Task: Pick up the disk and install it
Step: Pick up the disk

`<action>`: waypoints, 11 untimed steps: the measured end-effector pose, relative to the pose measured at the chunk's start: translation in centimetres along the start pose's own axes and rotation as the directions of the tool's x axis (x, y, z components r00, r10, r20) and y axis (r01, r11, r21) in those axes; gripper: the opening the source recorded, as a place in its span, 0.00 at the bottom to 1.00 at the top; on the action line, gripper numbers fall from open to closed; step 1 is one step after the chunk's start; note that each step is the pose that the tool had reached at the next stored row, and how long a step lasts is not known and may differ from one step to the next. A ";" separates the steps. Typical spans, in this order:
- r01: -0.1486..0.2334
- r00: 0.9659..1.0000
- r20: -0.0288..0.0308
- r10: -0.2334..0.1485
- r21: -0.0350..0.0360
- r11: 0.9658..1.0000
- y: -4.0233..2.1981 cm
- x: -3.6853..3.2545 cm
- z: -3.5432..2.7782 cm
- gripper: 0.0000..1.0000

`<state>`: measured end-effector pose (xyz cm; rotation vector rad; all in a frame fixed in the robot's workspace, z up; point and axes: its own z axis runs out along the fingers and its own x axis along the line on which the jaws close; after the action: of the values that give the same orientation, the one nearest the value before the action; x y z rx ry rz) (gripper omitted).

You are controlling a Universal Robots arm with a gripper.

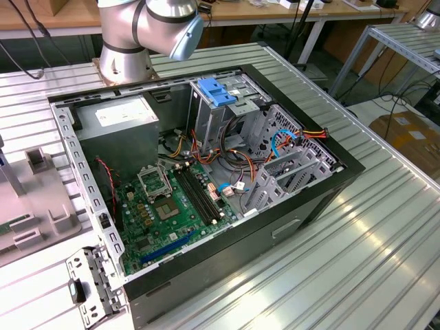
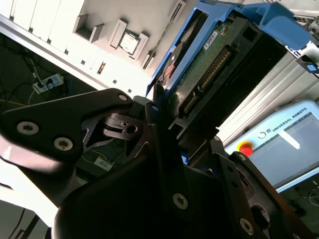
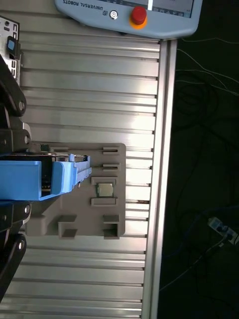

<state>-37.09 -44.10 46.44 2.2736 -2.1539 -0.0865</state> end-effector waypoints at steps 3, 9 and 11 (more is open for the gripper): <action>0.000 1.000 0.000 0.000 0.000 1.000 -0.14 0.04 0.00 0.37; 0.000 1.000 0.000 0.000 0.000 1.000 -0.50 0.13 -0.02 0.37; 0.000 1.000 0.000 0.000 0.000 1.000 -0.58 0.15 -0.03 0.37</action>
<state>-36.50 -44.22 46.44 2.2736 -2.1539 -0.0865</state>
